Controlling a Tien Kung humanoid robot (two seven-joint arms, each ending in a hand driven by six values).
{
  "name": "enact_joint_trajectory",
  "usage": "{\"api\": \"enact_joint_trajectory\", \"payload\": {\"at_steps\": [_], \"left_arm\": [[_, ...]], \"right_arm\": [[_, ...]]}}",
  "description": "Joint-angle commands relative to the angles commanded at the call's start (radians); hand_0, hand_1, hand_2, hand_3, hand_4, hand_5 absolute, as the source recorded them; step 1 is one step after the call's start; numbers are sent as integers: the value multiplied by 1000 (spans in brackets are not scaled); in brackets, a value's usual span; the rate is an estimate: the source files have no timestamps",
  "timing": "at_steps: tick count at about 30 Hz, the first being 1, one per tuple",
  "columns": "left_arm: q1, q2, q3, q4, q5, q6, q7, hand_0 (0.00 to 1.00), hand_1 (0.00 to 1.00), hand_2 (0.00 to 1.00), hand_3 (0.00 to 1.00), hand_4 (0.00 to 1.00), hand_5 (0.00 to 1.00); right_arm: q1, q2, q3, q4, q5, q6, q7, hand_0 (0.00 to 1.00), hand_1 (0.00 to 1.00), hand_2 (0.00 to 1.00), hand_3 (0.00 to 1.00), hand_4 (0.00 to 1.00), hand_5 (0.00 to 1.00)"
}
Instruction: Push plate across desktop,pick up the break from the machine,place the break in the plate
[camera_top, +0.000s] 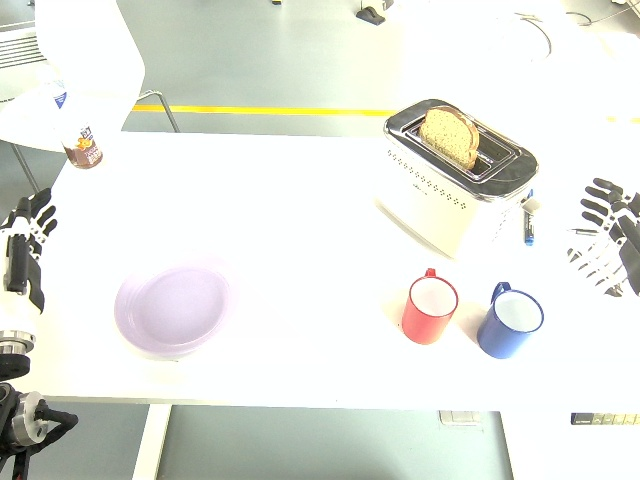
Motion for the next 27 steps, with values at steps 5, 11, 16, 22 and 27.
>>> {"api": "enact_joint_trajectory", "payload": {"at_steps": [5, 11, 16, 22, 27], "left_arm": [[-12, 2, -15, 104, 8, 61, -120, 955, 960, 981, 904, 559, 998], [-28, 5, -27, 214, 42, 51, -164, 946, 953, 984, 919, 561, 998], [-51, 12, -26, 319, 84, 44, -171, 942, 954, 988, 917, 558, 998], [-80, 25, -1, 381, 102, 32, -169, 938, 953, 990, 912, 556, 998], [-95, 33, 27, 409, 101, 25, -167, 935, 951, 989, 909, 551, 998]], "right_arm": [[-2, -1, 0, 1, 1, -1, 0, 814, 764, 763, 739, 471, 590], [-7, 0, -2, 0, 2, -1, 0, 814, 764, 763, 739, 471, 590], [-13, 1, -3, 0, 2, -1, 0, 814, 762, 763, 739, 471, 589], [-13, 2, -4, -1, 2, 0, 0, 814, 763, 763, 739, 471, 590], [-12, 6, -3, -1, 2, 1, -1, 813, 763, 763, 739, 470, 590]]}}
